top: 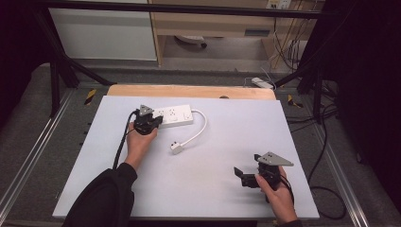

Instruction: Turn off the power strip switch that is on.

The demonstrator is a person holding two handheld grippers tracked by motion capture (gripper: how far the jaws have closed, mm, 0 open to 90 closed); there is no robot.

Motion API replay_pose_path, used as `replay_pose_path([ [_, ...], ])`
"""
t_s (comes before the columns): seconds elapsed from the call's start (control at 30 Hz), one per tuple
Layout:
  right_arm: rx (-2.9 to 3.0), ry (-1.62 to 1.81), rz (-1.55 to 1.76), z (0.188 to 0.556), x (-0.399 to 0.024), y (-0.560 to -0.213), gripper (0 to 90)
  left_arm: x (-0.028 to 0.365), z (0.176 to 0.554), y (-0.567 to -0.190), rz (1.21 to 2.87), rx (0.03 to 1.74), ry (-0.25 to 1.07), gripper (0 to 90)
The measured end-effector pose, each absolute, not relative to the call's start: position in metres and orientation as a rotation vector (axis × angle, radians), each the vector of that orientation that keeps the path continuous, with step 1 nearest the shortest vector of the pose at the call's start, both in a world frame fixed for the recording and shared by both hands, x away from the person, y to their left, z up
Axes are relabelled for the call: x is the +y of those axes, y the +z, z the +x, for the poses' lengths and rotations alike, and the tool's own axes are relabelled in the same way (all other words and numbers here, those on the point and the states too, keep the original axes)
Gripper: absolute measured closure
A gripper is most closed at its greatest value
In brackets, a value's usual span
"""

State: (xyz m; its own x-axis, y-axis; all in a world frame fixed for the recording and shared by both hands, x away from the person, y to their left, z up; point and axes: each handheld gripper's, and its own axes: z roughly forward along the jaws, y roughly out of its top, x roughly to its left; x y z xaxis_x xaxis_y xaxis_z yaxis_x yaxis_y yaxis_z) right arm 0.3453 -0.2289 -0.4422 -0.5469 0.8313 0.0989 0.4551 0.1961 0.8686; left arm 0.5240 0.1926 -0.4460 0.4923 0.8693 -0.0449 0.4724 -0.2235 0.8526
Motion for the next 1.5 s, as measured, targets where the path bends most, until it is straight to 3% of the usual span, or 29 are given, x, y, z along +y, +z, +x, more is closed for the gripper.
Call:
replay_pose_path([
  [1.03,2.090,1.295,1.196,0.345,-0.228,-0.442,2.3,0.201,0.521,-0.450,1.818,1.165,0.597,90.0],
  [1.5,2.084,1.300,1.199,0.345,-0.229,-0.442,2.3,0.200,0.519,-0.442,1.838,1.092,0.601,90.0],
])
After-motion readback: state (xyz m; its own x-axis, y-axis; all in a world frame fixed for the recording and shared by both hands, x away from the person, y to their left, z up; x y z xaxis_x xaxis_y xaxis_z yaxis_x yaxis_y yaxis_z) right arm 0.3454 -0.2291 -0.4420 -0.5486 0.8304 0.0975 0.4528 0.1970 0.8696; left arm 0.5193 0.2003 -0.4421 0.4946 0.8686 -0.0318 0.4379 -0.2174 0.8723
